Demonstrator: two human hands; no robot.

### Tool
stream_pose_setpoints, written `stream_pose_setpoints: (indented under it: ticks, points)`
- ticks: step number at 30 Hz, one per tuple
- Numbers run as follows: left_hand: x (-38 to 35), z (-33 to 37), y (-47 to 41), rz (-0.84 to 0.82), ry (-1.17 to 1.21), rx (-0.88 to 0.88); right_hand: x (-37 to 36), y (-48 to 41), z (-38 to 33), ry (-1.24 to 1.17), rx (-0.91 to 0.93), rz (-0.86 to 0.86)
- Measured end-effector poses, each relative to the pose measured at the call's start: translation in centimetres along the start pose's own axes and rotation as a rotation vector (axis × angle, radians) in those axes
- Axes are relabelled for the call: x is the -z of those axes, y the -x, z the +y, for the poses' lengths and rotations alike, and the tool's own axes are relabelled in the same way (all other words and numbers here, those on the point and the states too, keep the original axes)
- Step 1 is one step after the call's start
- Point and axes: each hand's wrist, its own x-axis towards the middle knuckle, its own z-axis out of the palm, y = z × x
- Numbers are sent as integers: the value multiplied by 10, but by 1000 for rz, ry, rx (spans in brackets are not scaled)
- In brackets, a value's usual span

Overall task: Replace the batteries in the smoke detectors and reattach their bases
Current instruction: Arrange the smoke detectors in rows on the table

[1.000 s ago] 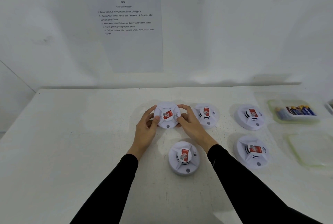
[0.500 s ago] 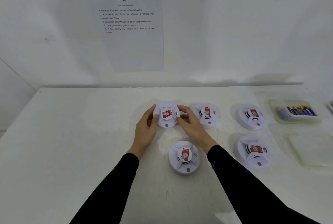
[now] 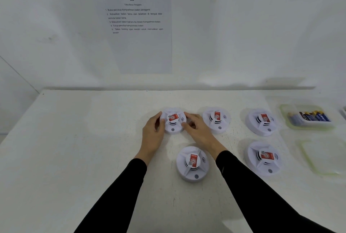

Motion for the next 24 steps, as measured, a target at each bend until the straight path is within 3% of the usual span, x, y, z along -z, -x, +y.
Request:
stream_pose_setpoints:
  ticks: [4, 8, 10, 14, 16, 19, 21, 24]
  points:
    - [-1, 1, 1, 8, -57, 5, -1, 1, -2, 10, -29, -20]
    - [4, 1, 0, 9, 40, 96, 2, 6, -5, 39, -44, -32]
    - [6, 4, 2, 76, 132, 121, 11, 13, -5, 34, 15, 6]
    - [-5, 37, 20, 279, 190, -18, 48, 29, -9, -37, 132, 152]
    - [-21, 62, 25, 202, 190, -62, 74, 29, -9, -34, 138, 256]
    - [-55, 90, 23, -57, 167, -16, 112, 22, -7, 12, 28, 365]
    - [-77, 101, 20, -181, 30, 50, 131, 18, -3, 97, -86, 310]
    - [-100, 102, 8, -311, -198, 241, 143, 14, 7, 199, -235, 64]
